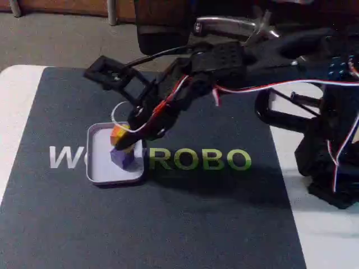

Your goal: Move blocks one by one until all three blocks are in the tray.

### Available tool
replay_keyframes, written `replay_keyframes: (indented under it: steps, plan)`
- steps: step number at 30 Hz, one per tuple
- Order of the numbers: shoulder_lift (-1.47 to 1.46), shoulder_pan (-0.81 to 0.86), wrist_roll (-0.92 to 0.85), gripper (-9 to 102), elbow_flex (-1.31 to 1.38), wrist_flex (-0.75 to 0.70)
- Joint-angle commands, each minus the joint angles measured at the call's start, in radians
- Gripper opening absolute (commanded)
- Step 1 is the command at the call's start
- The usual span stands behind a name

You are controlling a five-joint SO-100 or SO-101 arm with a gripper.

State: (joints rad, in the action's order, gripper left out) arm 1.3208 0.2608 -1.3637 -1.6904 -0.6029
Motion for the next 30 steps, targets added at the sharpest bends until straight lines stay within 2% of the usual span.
replay_keyframes:
  steps: [1, 8, 30]
  plan:
    - [-0.060, -0.011, 0.020, -8, 0.135, 0.000]
    - [-0.107, -0.012, 0.012, -8, 0.189, 0.000]
    - [-0.094, -0.002, -0.020, 28, 0.183, 0.000]
